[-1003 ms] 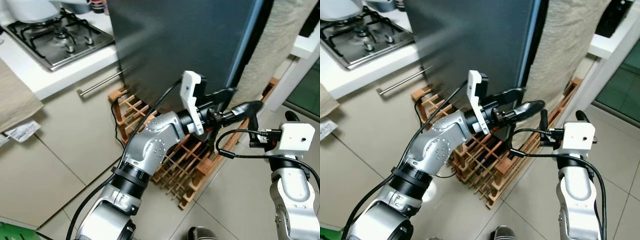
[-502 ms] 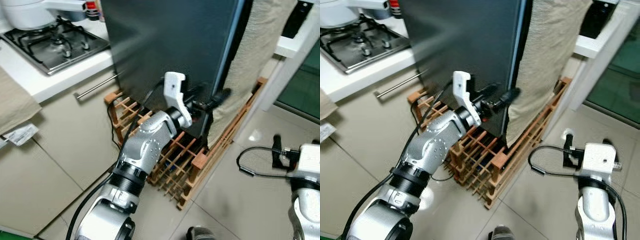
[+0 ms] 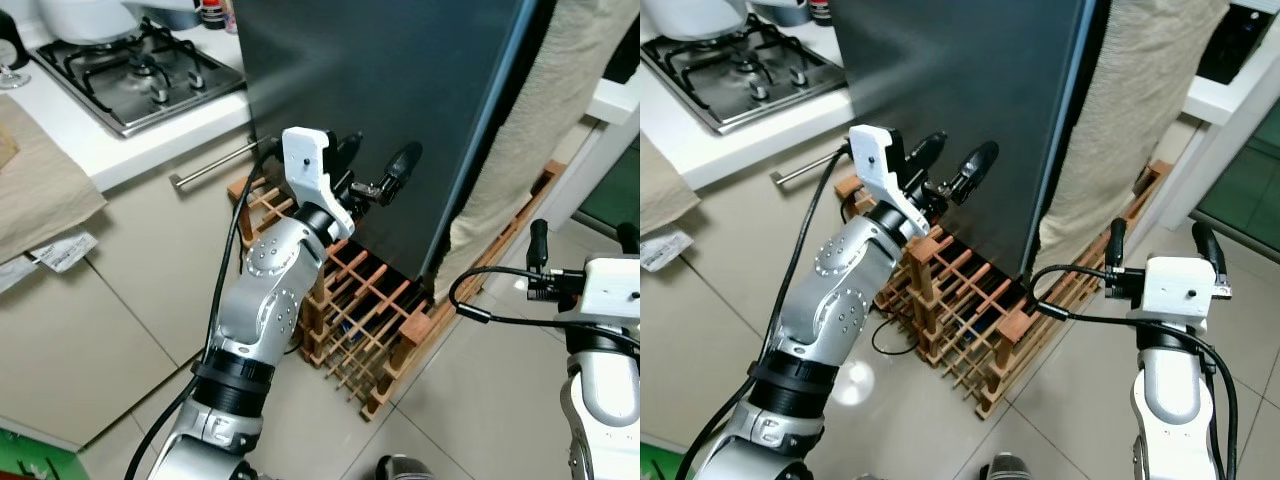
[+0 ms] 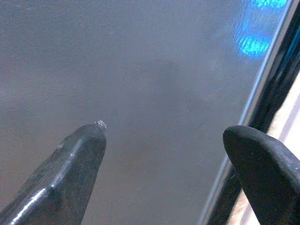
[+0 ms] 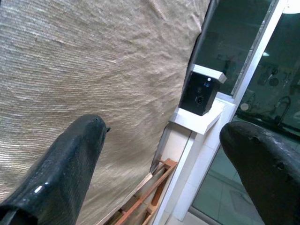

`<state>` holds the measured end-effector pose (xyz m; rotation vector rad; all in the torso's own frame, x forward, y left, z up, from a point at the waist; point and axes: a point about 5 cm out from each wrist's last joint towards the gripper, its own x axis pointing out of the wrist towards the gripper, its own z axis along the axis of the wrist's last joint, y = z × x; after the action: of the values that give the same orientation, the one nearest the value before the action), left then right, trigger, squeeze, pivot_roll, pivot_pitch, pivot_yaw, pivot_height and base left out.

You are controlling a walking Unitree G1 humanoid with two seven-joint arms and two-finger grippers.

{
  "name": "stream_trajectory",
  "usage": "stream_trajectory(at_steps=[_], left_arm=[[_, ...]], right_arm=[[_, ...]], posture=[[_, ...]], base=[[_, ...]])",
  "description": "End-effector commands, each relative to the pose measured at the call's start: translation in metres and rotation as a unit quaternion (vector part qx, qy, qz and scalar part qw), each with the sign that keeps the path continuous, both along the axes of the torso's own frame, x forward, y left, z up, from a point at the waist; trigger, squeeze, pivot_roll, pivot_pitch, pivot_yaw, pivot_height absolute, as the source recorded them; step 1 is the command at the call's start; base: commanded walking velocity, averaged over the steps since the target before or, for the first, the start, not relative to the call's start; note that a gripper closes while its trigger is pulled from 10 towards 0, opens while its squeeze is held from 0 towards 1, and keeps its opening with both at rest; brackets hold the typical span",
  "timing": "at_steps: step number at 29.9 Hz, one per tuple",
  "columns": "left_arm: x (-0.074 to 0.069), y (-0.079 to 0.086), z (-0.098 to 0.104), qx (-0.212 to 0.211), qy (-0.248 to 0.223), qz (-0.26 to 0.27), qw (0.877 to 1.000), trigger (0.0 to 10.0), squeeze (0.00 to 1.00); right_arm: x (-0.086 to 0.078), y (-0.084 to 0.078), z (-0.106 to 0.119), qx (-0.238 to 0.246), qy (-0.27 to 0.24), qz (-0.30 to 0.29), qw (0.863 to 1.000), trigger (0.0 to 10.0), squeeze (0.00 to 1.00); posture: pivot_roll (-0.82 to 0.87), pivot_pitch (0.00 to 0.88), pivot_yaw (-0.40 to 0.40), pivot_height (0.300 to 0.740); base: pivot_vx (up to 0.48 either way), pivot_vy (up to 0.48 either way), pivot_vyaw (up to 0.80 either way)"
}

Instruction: Restocking fridge

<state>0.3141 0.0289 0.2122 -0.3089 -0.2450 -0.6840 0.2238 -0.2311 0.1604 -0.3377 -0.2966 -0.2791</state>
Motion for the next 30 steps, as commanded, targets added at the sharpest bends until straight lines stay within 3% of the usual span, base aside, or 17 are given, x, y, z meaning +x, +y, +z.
stream_trajectory(at_steps=[1,3,4,6,11,12,17,23,30], left_arm=[[0.001,-0.004,-0.012,0.017,0.019,0.0,1.0,10.0,0.0],[0.002,-0.005,-0.014,0.013,0.02,-0.004,1.0,10.0,0.0],[0.001,-0.006,-0.013,0.012,0.019,-0.011,1.0,10.0,0.23],[-0.001,-0.011,-0.013,0.016,0.016,-0.027,0.999,10.0,0.35],[-0.001,-0.019,-0.015,0.026,0.016,-0.043,0.999,10.0,0.29],[0.001,-0.02,-0.016,0.029,0.02,-0.044,0.998,10.0,0.0],[0.009,-0.023,-0.017,0.042,0.024,-0.051,0.998,10.0,0.0],[0.013,-0.024,-0.01,0.023,0.023,-0.062,0.998,10.0,0.0],[0.006,-0.034,-0.001,-0.001,0.03,-0.095,0.995,10.0,0.0]], right_arm=[[-0.002,0.0,0.003,-0.002,-0.009,0.0,1.0,10.0,0.0],[-0.002,0.0,0.003,-0.001,-0.008,0.001,1.0,10.0,0.0],[-0.001,0.001,0.004,-0.001,-0.009,0.002,1.0,10.0,0.0],[0.0,0.002,0.005,-0.001,-0.011,0.004,1.0,10.0,0.0],[0.006,0.006,0.009,-0.005,-0.022,0.01,1.0,10.0,0.0],[0.007,0.006,0.011,-0.006,-0.024,0.012,1.0,10.0,0.0],[0.011,0.007,0.02,-0.013,-0.038,0.019,0.999,10.0,0.0],[0.011,0.005,0.02,-0.012,-0.039,0.015,0.999,10.0,0.0],[0.007,0.001,0.017,-0.011,-0.031,0.01,0.999,10.0,0.0]], posture=[[-0.26,0.067,0.05,0.74],[-0.26,0.067,0.05,0.74],[-0.26,0.066,0.051,0.74],[-0.26,0.064,0.055,0.74],[-0.27,0.059,0.06,0.74],[-0.27,0.062,0.059,0.74],[-0.27,0.064,0.052,0.74],[-0.28,0.079,0.054,0.74],[-0.29,0.109,0.071,0.74]], base=[[0.0,0.0,0.0],[0.0,-0.24,0.0],[0.0,-0.48,0.0],[0.0,-0.469,0.0],[0.0,-0.464,0.0],[0.0,0.0,0.0],[0.0,0.0,0.0],[0.0,0.0,0.0],[0.0,0.0,0.0]])
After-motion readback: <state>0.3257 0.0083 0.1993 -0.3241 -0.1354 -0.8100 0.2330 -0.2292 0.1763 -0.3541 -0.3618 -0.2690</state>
